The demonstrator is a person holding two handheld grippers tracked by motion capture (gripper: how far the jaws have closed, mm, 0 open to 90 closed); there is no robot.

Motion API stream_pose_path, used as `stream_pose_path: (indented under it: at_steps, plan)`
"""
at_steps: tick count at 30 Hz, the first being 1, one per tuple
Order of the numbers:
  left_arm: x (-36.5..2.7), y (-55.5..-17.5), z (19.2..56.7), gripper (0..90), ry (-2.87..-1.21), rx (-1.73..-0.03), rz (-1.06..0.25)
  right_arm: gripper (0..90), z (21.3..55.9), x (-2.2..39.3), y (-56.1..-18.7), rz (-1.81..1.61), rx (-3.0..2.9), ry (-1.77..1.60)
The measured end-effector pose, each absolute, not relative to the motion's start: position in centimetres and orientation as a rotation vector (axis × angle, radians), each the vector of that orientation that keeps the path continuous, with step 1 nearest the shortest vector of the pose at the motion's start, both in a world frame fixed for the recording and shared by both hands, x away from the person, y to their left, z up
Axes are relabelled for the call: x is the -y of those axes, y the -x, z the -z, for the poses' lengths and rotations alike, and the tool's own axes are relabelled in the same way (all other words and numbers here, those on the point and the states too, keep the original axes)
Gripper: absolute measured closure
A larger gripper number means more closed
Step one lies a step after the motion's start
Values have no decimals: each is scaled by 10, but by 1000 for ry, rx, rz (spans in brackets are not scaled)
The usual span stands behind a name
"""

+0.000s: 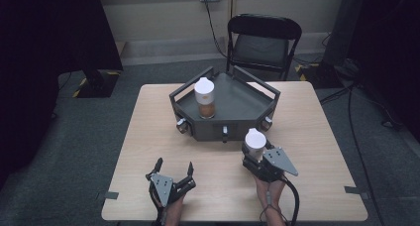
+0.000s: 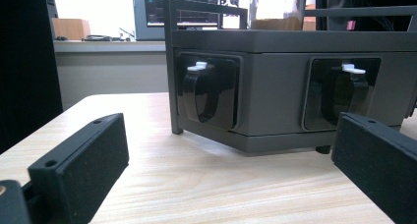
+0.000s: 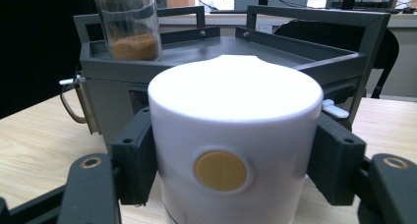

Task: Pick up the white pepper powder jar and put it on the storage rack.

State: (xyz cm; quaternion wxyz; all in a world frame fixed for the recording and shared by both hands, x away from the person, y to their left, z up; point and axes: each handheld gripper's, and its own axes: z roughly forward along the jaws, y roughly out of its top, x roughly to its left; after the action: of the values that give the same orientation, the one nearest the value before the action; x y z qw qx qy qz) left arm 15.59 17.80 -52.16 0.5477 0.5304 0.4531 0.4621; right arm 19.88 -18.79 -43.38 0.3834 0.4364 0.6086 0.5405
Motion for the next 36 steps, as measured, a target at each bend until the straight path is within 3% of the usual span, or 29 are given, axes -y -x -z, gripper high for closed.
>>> stream_pose_path:
  at_steps: [36]
  plan:
    - [-178,-156,521,3,-1257,-1075,-1094,301,373,197,-218,-1451,-1591,-1029]
